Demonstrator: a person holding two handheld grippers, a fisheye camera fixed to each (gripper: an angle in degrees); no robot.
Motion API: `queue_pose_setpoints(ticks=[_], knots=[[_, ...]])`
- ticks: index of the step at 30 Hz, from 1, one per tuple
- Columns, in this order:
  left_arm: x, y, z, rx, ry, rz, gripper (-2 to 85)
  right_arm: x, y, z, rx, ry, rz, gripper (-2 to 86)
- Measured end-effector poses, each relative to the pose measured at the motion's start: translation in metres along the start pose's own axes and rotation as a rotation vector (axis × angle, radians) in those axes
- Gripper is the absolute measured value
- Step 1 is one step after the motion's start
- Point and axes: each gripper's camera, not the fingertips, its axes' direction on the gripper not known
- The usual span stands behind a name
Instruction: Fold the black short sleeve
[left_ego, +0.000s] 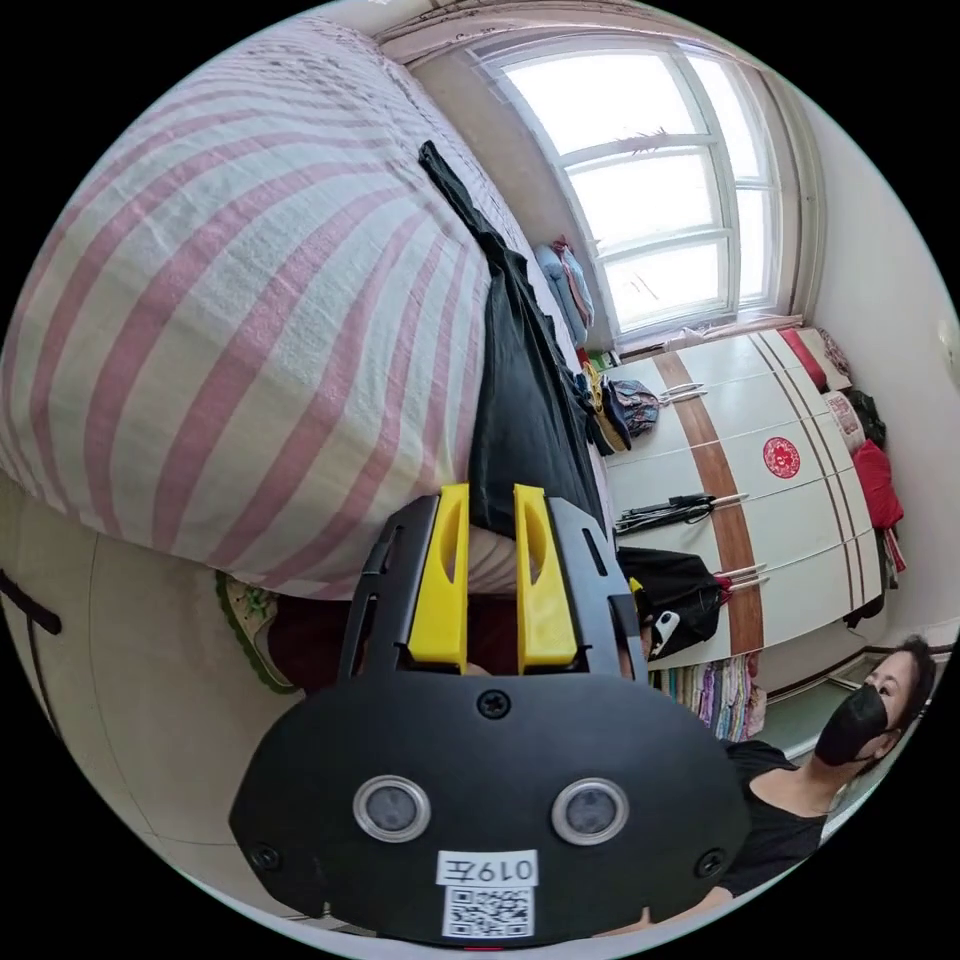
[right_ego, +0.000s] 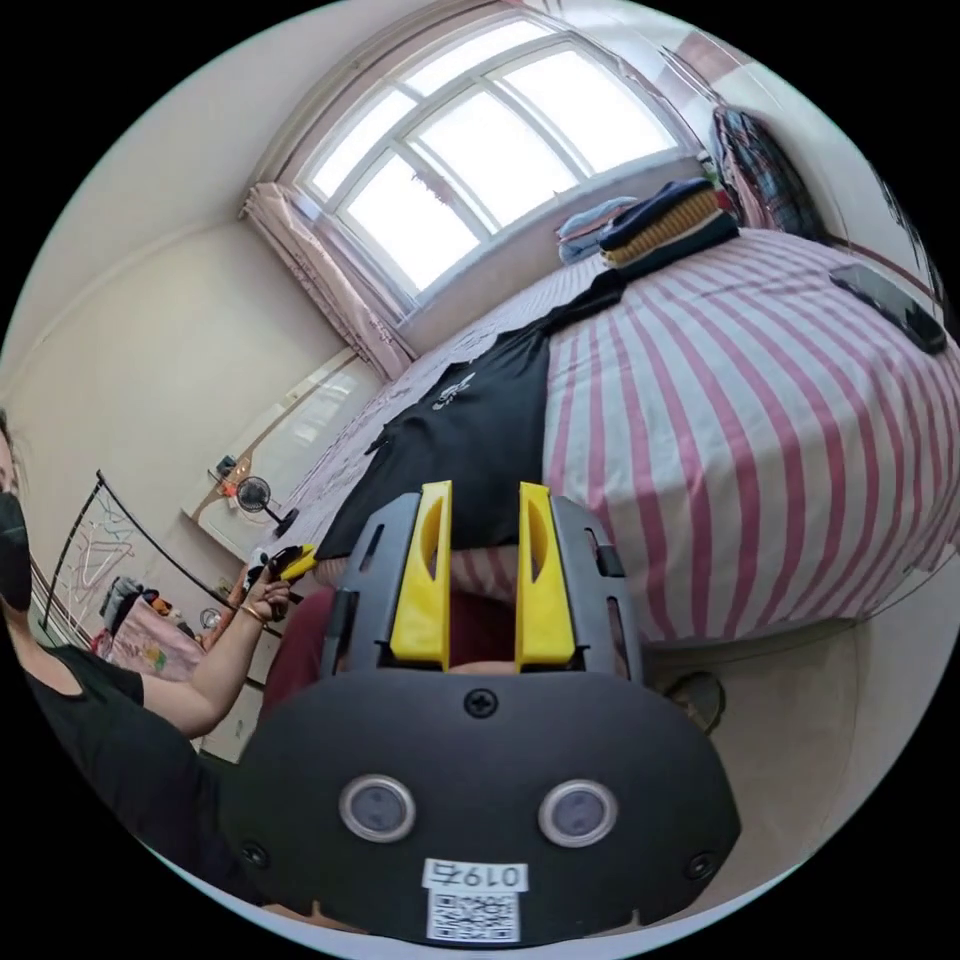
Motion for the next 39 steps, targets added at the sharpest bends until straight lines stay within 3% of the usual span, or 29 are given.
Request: queue_pose_setpoints(ticks=[5,17,27,33,36,39], knots=[[-0.007,0.003,-0.020,0.081,0.090,-0.020,2.3,0.056,0.017,0.015,0.024,-0.055,0.151,10.6],[-0.002,0.014,-0.078,0.149,0.076,-0.006,1.4,0.095,0.023,0.034,-0.087,-0.137,0.136,3.9],[-0.012,0.019,-0.118,0.236,0.226,-0.015,1.3,0.105,0.022,0.010,0.036,-0.264,0.156,-0.9],[-0.006,0.003,-0.136,0.276,0.364,-0.013,1.4,0.119,0.020,0.008,0.105,-0.461,0.244,-0.9],[-0.009,-0.004,-0.142,0.228,0.213,-0.033,1.5,0.127,0.021,0.011,0.098,-0.467,0.293,-0.9],[-0.046,-0.002,-0.132,0.173,0.194,-0.122,1.5,0.144,0.031,0.021,0.027,-0.400,0.358,-1.0]])
